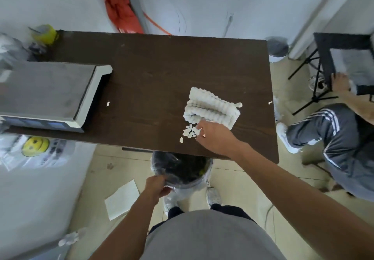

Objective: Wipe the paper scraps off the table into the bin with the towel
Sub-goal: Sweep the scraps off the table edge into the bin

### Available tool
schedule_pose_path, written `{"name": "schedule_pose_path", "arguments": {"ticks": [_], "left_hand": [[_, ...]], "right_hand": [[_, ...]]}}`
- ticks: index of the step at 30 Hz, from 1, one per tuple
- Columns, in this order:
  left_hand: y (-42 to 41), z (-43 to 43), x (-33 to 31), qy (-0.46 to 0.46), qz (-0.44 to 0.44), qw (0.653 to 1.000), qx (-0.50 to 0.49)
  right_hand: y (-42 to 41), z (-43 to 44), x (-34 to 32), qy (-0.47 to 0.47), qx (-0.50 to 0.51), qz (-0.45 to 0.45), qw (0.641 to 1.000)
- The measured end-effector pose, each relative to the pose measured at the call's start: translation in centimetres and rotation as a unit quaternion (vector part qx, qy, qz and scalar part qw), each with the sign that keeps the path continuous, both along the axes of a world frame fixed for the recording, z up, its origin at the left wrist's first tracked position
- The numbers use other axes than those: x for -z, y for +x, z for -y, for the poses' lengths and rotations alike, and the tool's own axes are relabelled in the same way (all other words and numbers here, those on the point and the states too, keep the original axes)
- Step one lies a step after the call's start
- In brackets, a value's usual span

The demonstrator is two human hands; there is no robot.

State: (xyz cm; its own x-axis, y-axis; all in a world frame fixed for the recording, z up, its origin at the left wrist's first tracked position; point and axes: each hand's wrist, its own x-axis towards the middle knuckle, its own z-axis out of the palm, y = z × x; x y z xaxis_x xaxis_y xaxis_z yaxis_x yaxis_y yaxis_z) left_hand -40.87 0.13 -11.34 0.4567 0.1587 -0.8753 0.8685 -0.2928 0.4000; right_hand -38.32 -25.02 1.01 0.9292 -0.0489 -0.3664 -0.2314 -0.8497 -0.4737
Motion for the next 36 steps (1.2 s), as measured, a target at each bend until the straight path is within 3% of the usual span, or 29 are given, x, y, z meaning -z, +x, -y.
{"name": "schedule_pose_path", "arguments": {"ticks": [2, 4, 9, 12, 16, 20, 26, 36], "left_hand": [[1.1, -0.4, -0.3, 0.008, 0.013, 1.0, 0.023], [1.8, -0.8, -0.6, 0.007, 0.024, 0.999, 0.037], [2.2, -1.5, -0.6, -0.001, 0.03, 0.999, 0.032], [2.1, -1.8, -0.6, 0.002, 0.031, 0.999, 0.035], [2.1, -2.0, -0.5, 0.009, 0.026, 0.999, 0.038], [1.7, -2.1, -0.7, 0.015, 0.026, 0.999, 0.033], [1.3, -2.2, -1.1, 0.017, 0.039, 0.999, 0.017], [0.5, -1.7, -0.7, 0.016, 0.049, 0.998, 0.026]], "right_hand": [[1.7, 0.2, -0.2, -0.067, -0.005, 0.092, 0.994], [3.5, 1.2, -0.2, -0.145, -0.013, 0.127, 0.981], [6.5, 4.8, 0.9, -0.256, -0.037, 0.03, 0.966], [6.8, 6.0, 1.3, -0.247, -0.053, -0.045, 0.966], [5.7, 5.6, 2.6, -0.278, -0.09, -0.071, 0.954], [5.2, 4.6, 3.8, -0.297, -0.074, -0.052, 0.951], [5.0, 5.4, 4.7, -0.244, -0.04, 0.01, 0.969], [4.2, 3.8, 4.2, -0.186, -0.078, -0.017, 0.979]]}}
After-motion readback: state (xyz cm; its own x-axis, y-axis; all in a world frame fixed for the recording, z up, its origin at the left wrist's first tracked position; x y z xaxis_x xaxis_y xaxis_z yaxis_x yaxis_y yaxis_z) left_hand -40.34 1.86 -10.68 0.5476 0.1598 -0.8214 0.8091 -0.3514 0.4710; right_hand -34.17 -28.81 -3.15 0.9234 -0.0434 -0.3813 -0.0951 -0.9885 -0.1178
